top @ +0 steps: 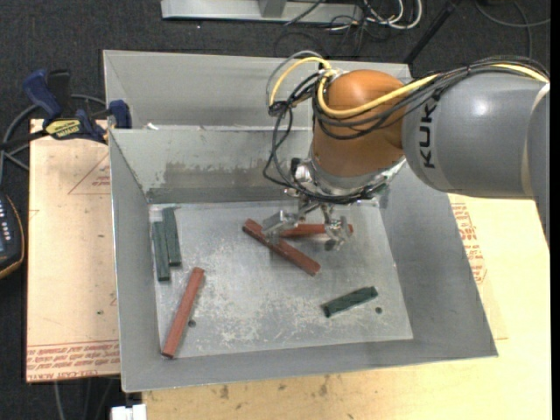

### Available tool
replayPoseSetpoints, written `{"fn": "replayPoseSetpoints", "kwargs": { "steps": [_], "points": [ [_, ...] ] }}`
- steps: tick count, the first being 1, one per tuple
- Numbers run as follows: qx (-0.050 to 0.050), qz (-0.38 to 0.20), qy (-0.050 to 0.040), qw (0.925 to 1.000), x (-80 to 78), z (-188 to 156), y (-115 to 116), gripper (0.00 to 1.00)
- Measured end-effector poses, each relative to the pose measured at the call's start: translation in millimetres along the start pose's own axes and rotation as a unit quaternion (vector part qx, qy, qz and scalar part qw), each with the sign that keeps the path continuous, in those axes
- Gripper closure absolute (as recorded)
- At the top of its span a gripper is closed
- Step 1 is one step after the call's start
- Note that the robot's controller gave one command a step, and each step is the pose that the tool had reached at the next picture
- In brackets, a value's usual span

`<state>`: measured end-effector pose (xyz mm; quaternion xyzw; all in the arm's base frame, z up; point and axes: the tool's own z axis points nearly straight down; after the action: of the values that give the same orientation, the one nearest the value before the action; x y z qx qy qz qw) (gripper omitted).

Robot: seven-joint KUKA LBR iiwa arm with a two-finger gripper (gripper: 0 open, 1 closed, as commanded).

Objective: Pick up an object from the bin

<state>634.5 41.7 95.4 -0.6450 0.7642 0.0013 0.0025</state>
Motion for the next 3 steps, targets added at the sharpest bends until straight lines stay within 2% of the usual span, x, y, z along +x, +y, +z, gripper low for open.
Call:
{"fn": "replayPoseSetpoints", "kwargs": {
  "steps": [1,2,3],
  "points": [
    [0.001,-0.029,-0.0003,0.9996,-5.4,24.4,-2.5,0.0],
    [0.003,-0.028,-0.0003,0.9996,-4.9,22.1,-4.0,1.0],
    [0.001,0.003,0.0008,1.0,-9.1,23.1,-9.3,1.0]
  ]
}}
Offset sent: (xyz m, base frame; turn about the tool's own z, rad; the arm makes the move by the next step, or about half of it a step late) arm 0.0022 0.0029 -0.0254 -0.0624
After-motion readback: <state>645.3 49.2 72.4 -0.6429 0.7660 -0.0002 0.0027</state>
